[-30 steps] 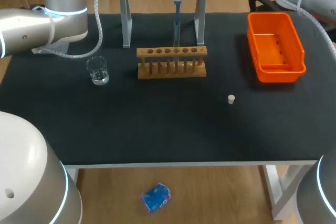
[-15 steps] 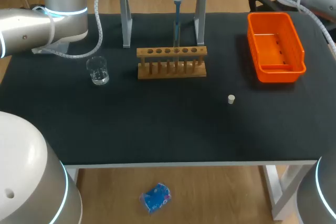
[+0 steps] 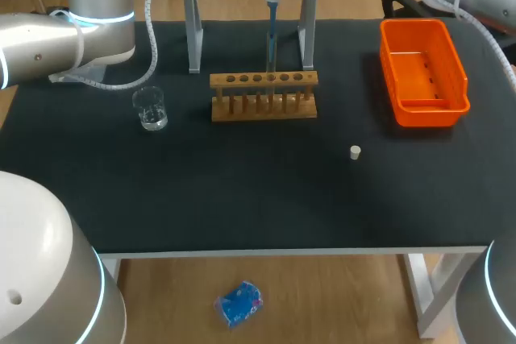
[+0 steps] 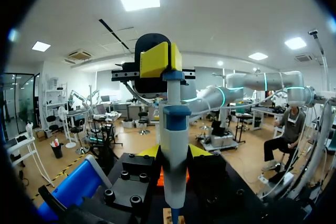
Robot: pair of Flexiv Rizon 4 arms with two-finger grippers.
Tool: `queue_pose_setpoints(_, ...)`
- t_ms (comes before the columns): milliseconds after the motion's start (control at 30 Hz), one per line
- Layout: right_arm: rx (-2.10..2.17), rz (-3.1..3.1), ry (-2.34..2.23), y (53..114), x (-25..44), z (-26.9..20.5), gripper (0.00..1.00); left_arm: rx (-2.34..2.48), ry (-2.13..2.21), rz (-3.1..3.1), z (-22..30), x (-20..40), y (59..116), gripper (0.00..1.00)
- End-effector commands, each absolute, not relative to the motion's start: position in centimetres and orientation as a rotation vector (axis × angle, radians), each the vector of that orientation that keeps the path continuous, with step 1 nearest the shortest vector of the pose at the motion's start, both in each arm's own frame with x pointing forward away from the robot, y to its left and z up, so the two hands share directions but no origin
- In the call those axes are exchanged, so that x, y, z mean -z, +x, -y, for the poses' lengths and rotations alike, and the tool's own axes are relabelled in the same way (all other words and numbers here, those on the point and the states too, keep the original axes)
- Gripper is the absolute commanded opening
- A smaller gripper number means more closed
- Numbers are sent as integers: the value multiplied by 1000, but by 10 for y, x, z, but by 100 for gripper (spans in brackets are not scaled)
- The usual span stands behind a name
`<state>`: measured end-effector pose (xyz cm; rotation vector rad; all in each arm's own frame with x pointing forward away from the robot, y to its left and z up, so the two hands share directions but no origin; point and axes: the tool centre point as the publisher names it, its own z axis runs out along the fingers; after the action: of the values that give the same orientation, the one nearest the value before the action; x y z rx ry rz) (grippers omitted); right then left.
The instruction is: Invert the test tube, pick up the pipette, mount the tip to pipette, aspirate from beaker and dispense into the tube, eject the tip, return the pipette, and cap with the stopper.
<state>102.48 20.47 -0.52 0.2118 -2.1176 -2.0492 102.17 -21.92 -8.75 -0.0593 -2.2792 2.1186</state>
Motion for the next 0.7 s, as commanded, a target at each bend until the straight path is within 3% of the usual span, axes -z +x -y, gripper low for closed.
queue_pose_setpoints(33, 2049, 2108, 214, 1027, 9, -204, 0, -2117, -61, 2279, 220, 86, 1023, 0)
queue_pose_setpoints(700, 2040, 2094, 206, 1023, 16, -206, 0, -2117, -61, 2279, 220, 86, 1023, 0)
